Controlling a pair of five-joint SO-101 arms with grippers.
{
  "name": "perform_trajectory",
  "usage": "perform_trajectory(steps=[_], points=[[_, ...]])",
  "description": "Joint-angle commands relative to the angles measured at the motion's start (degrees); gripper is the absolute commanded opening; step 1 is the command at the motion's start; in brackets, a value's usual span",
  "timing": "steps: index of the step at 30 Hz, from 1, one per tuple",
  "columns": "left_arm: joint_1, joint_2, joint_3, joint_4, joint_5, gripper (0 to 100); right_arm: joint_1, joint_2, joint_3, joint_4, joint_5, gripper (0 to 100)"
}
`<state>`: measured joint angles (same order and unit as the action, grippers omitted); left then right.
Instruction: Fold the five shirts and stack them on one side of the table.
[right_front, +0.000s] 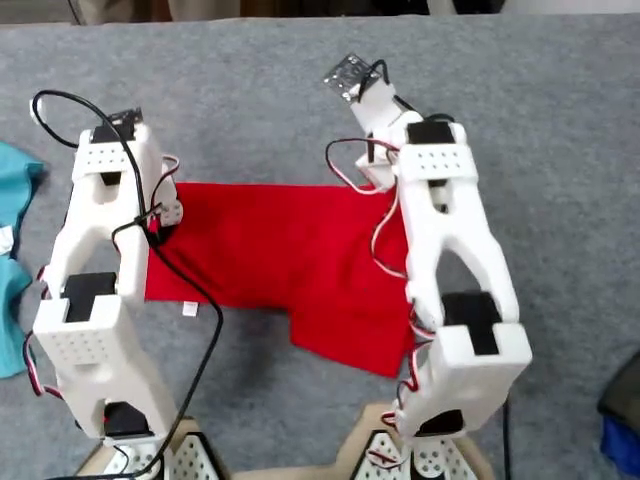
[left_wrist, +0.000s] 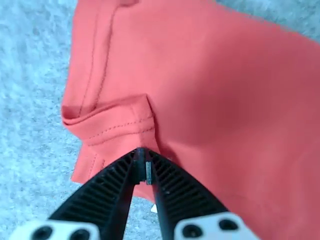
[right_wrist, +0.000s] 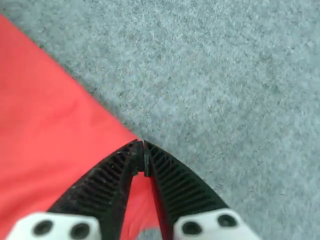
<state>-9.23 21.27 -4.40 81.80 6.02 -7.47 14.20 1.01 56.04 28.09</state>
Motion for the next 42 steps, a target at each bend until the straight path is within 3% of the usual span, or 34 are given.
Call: perform_trajectory(steps=[1, 4, 8, 10, 19, 29, 42], points=[[-0.79, -0.66, -0.26, 0.53, -0.7, 2, -0.66, 0.22, -3.56, -0.88, -0.35, 0.9], [-0.09, -1.01, -1.85, 0.44, -0.79, 4, -0.84, 0.22, -3.3, -0.88, -0.44, 0.9], [-0.35, -0.57, -3.69, 0.26, -0.7, 19, -0.84, 0.31, -3.21, -0.88, -0.44, 0.9], [-1.14, -0.48, -3.96, 0.26, -0.79, 21, -0.84, 0.31, -3.12, -0.88, -0.44, 0.9], [-5.89, -0.4, 0.26, -3.52, -0.79, 18, -0.84, 0.4, -3.12, -0.88, -0.44, 0.9], [-4.04, -0.31, 0.7, -3.25, -0.79, 2, -0.84, 0.48, -3.12, -0.88, -0.53, 0.9], [-3.87, -0.57, 1.41, -2.99, -0.26, 2, -0.84, 0.48, -3.21, -0.88, -0.53, 0.9]])
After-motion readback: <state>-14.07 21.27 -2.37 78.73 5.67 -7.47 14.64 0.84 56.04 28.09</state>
